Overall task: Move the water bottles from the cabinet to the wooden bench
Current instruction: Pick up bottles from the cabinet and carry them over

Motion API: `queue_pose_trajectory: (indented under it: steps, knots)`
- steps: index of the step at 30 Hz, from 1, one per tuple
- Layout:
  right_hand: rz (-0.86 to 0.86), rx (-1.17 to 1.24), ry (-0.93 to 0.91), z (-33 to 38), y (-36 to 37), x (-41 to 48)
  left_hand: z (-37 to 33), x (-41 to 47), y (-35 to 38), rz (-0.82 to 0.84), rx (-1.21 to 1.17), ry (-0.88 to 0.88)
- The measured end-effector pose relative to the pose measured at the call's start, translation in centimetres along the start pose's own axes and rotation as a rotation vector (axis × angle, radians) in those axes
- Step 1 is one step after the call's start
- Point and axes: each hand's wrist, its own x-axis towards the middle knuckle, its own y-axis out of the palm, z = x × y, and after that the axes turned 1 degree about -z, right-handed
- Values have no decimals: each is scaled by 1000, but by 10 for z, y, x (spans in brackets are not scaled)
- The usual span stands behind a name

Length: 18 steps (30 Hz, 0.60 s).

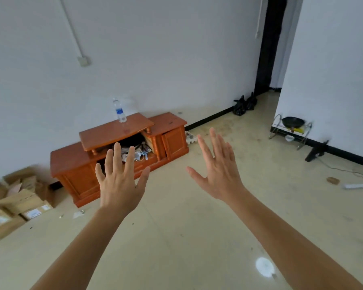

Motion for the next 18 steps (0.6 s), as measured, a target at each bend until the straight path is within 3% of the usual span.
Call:
queue_pose_trajectory:
  steps: [10,18]
  knots:
    - [148,142,-147,-13,172,190,82,145,99,-11,33,-138]
    - [203,116,-240,14,328,392,191,340,190,-16,80,-176]
